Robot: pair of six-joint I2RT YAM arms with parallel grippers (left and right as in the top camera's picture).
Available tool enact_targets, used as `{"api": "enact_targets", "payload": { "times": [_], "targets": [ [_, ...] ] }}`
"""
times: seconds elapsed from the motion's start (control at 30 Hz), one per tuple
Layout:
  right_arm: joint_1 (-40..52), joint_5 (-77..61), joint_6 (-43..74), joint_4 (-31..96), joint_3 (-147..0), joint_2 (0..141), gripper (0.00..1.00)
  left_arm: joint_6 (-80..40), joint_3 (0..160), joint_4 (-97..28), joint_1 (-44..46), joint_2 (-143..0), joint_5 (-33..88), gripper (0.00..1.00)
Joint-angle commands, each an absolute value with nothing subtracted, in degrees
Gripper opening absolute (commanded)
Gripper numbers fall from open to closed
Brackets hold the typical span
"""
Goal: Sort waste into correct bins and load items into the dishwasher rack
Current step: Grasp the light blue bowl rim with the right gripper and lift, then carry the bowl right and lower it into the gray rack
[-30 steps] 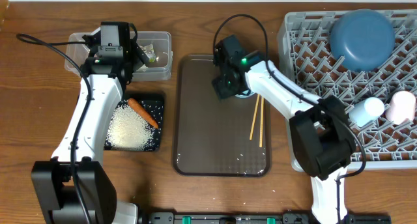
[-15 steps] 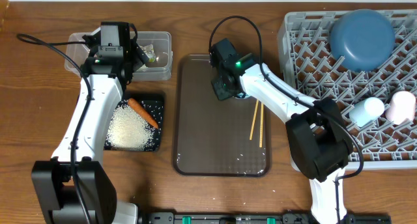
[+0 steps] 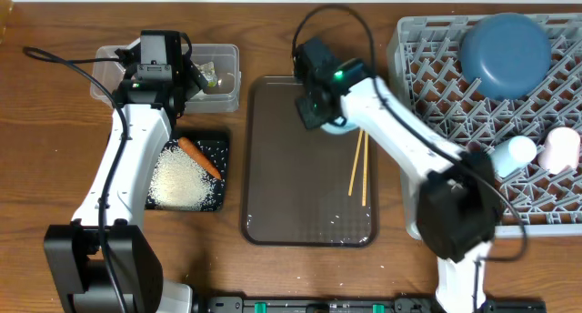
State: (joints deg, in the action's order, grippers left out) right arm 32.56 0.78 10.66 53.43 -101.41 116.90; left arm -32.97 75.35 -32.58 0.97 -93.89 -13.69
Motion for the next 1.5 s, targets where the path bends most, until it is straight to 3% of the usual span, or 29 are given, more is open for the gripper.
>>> {"api": "enact_targets", "payload": {
  "times": [0.0,0.17,0.4,0.6,0.83,1.07,1.47],
  "targets": [
    [28.9,-1.4,12.0,55.2,-104.5,105.5,0.01,-32.7,75.3,-32.6,1.0,-94.4,-14.0,0.99],
    [18.9,-12.3,11.6,63.4,-104.3,96.2,0.01,-32.7,75.3,-32.6,1.0,-94.4,-14.0,0.99],
    [-0.5,-38.0,0.8,70.0,-102.4,92.6,0.01,-32.7,75.3,-32.6,1.0,-94.4,-14.0,0.99],
    [-13.6,-58.5,-8.2,69.8,-93.1,92.6,0.01,-32.7,75.3,-32.6,1.0,-94.4,-14.0,0.99],
    [-24.7,-67.4,-12.9,65.4,-82.3,92.6,0.01,-32.7,75.3,-32.6,1.0,-94.4,-14.0,0.99],
    [-29.9,-77.0,-12.9,60.6,-73.5,92.6,0.01,-32.7,75.3,-32.6,1.0,-94.4,-14.0,0.99],
    [-30.4,-82.7,-14.6,58.6,-61.1,92.6,0.01,-32.7,75.3,-32.6,1.0,-94.4,-14.0,0.99]
  ]
}}
